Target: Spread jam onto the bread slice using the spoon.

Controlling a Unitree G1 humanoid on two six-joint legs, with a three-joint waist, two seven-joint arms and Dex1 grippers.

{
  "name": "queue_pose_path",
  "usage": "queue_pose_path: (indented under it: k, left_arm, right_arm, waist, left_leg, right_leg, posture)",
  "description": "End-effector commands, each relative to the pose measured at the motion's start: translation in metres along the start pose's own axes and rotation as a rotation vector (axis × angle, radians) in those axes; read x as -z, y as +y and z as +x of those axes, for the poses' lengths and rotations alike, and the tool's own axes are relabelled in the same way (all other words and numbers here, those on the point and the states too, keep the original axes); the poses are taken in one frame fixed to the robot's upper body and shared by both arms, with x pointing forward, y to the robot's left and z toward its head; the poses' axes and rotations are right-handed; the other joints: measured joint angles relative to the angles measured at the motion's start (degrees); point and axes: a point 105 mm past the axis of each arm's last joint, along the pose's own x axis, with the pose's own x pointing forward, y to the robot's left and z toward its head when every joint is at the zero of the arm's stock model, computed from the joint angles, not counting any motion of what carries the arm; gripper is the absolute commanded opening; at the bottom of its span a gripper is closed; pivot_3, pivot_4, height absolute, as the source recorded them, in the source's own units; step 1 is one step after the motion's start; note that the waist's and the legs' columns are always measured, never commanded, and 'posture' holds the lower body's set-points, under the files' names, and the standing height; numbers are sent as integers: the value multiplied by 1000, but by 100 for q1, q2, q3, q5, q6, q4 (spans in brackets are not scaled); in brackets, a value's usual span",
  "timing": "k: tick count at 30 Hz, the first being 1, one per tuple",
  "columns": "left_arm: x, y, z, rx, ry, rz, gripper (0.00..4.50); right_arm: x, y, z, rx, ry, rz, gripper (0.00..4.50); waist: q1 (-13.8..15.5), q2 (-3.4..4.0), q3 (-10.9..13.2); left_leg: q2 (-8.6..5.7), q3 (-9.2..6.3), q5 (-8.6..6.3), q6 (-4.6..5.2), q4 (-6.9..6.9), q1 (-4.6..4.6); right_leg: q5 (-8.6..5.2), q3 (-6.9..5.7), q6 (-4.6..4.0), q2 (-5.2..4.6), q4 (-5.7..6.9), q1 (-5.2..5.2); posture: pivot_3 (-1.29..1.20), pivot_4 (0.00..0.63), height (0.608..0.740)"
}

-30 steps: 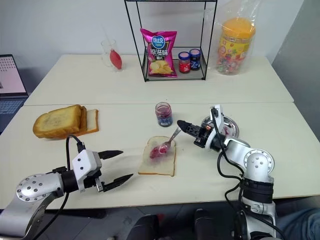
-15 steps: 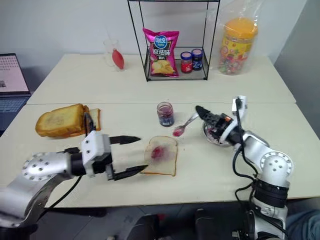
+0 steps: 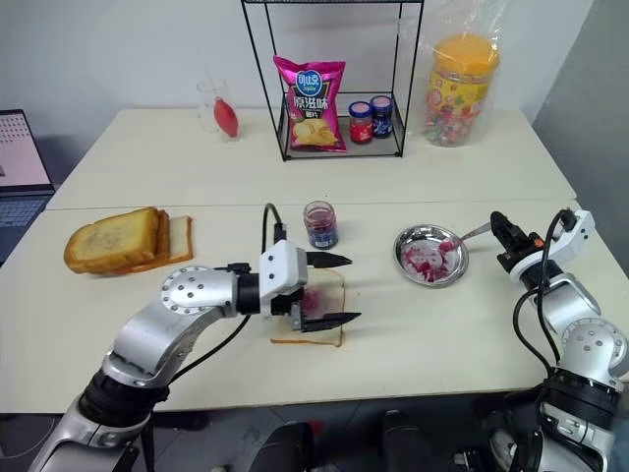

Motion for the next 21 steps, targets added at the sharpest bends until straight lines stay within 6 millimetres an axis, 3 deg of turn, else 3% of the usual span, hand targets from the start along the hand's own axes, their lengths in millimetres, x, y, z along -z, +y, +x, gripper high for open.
queue_pose_path:
  k: [1,9,21]
  left_arm:
    - [-13,5,7,6,-31,69,4500]
    - [-25,14,18,-36,-66,79,4500]
    - [-30,15,19,-42,-83,65,4500]
  right_arm:
    - [-9,9,5,-51,-23,-37,18]
    - [3,-9,8,8,21,-49,18]
    - [8,-8,6,26,38,-201,2430]
  waist:
    - [5,0,0]
    - [16,0,0]
    - [16,0,0]
  left_leg:
    - [0,0,0,0,0,-1]
    - [-1,0,0,0,2,-1]
    - [-2,0,0,0,3,1]
  right_leg:
    - [0,0,0,0,0,-1]
    - [1,0,1,-1,-1,2]
    - [2,2,3,-1,0,3]
  posture:
    - [0,150,740]
    - [0,150,740]
    - [0,150,740]
